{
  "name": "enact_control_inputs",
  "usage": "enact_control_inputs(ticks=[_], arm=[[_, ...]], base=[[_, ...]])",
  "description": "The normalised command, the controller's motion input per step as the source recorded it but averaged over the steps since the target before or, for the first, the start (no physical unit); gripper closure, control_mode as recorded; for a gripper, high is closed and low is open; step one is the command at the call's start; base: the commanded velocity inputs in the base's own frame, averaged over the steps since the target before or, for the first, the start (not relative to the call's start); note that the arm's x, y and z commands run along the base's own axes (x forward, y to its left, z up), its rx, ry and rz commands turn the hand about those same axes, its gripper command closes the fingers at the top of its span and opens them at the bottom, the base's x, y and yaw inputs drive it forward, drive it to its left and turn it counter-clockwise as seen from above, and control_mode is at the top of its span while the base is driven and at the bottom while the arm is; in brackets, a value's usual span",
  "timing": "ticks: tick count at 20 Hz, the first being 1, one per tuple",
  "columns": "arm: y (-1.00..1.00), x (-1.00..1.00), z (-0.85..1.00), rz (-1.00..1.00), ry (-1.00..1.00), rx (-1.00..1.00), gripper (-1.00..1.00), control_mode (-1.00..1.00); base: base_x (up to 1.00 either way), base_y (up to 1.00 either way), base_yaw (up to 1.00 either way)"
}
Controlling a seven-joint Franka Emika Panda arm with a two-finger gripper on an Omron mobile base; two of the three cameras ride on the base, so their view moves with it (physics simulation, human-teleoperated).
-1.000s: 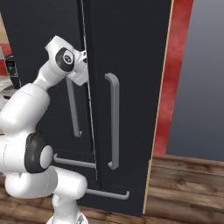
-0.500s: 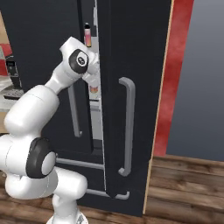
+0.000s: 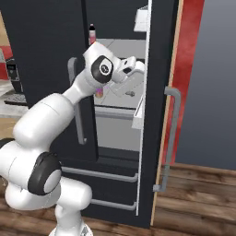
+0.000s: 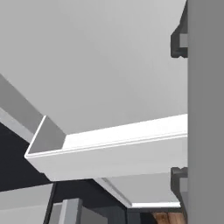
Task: Open the fridge, grab two sodas, and place both sodas inside the bowl with ice on the dining counter.
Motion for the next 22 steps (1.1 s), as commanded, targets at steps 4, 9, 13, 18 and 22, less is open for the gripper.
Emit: enact_control_inputs(ticks=[4,9,13,18,22], arm=[[-0.72,-0.11,0.0,-0.04,-0.04,0.09,-1.0,-1.0],[-0.26,-0.5,0.0,-0.01,-0.19,0.19,-1.0,-1.0],[0.49,-0.63,0.0,0.0,-0.21,0.14,-1.0,-1.0],[1.0,-0.35,-0.31,0.03,-0.15,0.09,-1.0,-1.0],[1.0,-0.33,-0.64,0.1,-0.1,0.18,-1.0,-1.0]], base=[[0.0,0.0,0.0],[0.0,0.0,0.0],[0.0,0.0,0.0],[0.0,0.0,0.0],[0.0,0.0,0.0]])
